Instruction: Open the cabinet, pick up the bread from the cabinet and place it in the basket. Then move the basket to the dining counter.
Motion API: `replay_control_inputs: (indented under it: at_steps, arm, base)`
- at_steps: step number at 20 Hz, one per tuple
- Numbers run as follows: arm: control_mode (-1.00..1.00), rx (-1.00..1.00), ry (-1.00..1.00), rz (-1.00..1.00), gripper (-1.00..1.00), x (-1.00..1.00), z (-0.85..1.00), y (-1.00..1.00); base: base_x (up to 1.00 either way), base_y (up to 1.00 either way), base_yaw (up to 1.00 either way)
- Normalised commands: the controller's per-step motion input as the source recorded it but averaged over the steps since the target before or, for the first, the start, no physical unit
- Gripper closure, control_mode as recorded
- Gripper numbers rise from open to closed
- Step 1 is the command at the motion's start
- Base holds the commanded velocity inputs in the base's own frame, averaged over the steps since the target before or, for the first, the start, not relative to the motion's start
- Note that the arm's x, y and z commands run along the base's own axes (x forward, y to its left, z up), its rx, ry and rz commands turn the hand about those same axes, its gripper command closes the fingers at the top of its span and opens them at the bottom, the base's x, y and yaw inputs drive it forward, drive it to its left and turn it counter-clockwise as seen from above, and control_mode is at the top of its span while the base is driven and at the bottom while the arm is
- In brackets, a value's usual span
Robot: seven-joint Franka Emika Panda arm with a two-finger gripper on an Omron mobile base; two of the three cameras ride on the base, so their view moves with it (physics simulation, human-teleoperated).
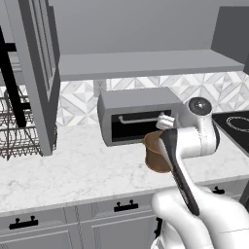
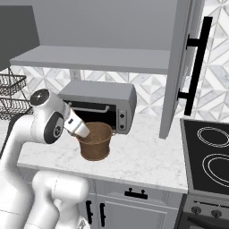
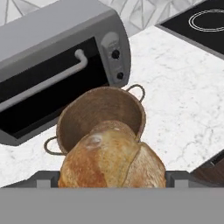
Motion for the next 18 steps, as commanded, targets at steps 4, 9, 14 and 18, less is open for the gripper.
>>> replay_control_inputs:
  at_steps: [4,9,14,18]
  arm:
    - [-1.00,0.08,0.16,0.03,1.00,0.33,-0.39,0.00]
    - [-1.00,0.02,0.19,0.00,1.00,0.42,-0.20,0.00]
    - [-1.00,0.00,0.25,0.00,1.00,0.38,-0.14,0.00]
    - [-1.00,0.00,0.19,0.00,1.00,0.41,-0.24,-0.01]
  base:
    - [0.00,0.00,0.00]
    - [0.00,0.00,0.00]
    - [0.00,0.00,0.00]
    - [0.00,0.00,0.00]
